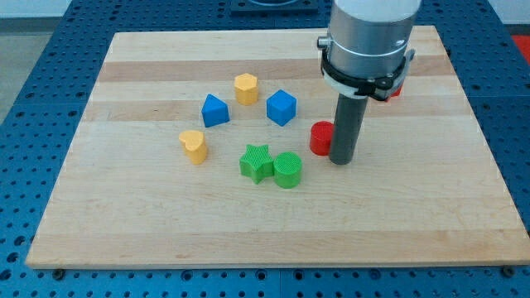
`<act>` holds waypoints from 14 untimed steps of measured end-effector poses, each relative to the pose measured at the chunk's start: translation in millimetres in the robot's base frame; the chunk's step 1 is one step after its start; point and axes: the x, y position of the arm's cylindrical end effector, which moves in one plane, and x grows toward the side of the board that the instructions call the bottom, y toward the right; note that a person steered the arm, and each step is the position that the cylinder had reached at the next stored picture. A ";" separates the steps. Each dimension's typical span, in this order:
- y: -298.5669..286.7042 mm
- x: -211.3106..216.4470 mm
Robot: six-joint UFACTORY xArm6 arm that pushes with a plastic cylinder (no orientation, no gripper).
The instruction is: Slide the red star parallel to the right of the green circle
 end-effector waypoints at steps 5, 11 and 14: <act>7.5 15.4; 149.0 -102.7; 134.9 -205.5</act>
